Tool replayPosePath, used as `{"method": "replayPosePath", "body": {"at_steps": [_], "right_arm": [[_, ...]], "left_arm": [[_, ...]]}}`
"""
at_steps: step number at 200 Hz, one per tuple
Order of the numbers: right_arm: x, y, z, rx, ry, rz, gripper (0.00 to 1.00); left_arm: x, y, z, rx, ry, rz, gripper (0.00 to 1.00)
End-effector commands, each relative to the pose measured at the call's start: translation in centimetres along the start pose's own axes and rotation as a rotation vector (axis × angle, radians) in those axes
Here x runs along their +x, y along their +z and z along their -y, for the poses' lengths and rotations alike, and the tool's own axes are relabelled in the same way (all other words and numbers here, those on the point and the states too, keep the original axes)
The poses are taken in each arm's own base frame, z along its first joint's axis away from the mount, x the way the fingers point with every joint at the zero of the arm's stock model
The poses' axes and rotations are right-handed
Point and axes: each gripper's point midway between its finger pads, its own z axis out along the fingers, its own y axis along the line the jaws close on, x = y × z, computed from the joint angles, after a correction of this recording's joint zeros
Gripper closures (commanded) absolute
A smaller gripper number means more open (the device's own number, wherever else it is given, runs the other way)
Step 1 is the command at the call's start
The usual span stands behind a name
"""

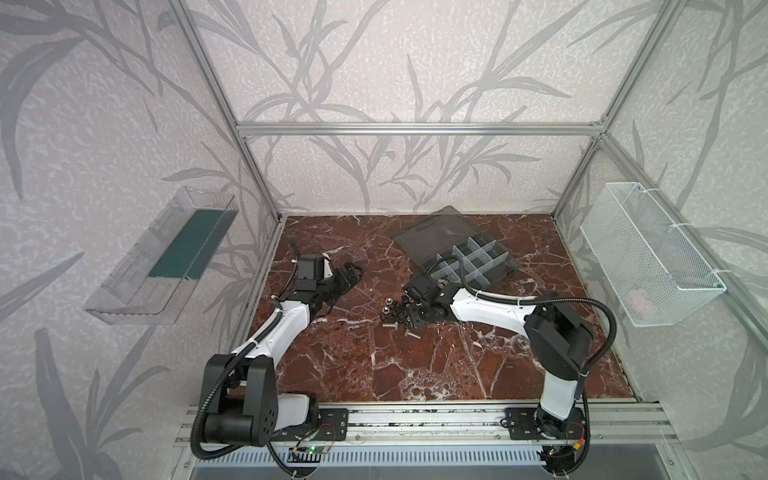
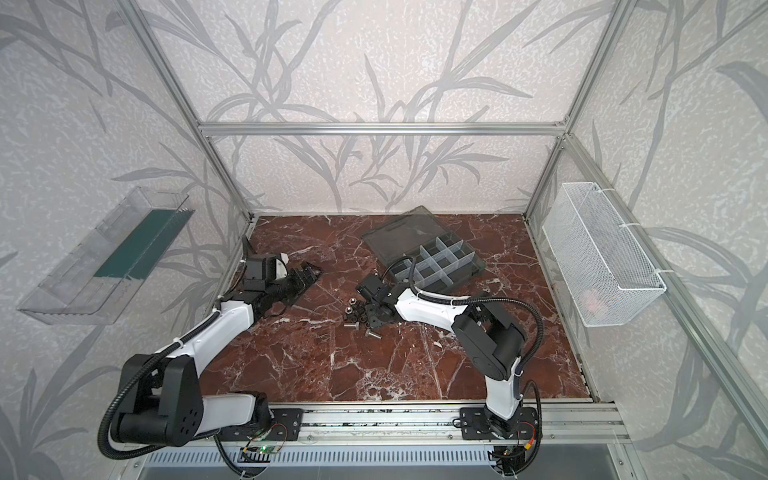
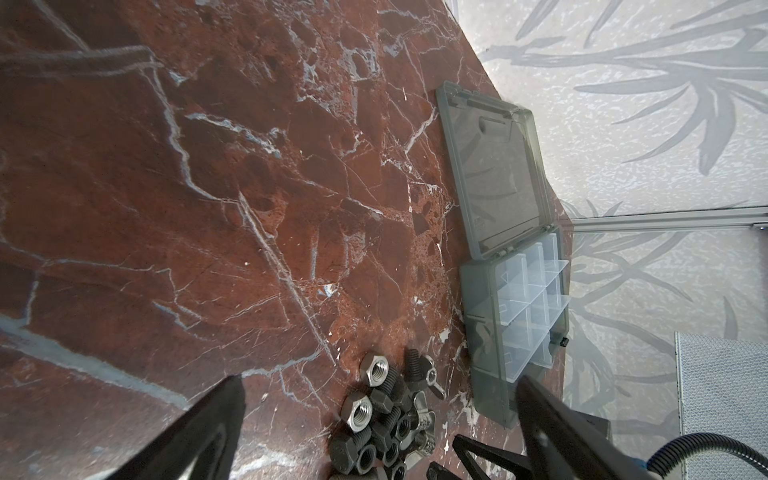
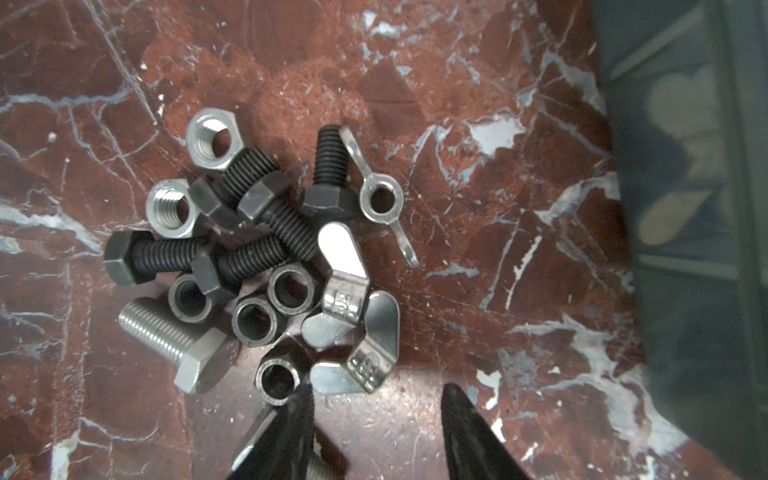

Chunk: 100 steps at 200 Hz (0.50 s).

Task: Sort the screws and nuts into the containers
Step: 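Move the right gripper back to the pile and grasp another silver wing nut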

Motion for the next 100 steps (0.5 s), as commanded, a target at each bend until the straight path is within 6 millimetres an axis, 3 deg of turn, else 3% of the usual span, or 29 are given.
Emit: {"method": "replayPosePath", "body": {"at_steps": [1, 100], "right_arm": [[0.2, 1.1, 0.3, 0.030, 0.012, -0.018, 0.50], [0.9, 2.4, 1.4, 0.101, -0.010, -0.055, 0.58]], "left_arm": [[0.0, 0.2, 0.2, 0.010, 0.010, -0.005, 0.01], [0.2, 0.6, -0.2, 0.003, 0.000, -0.013, 0.00]]}}
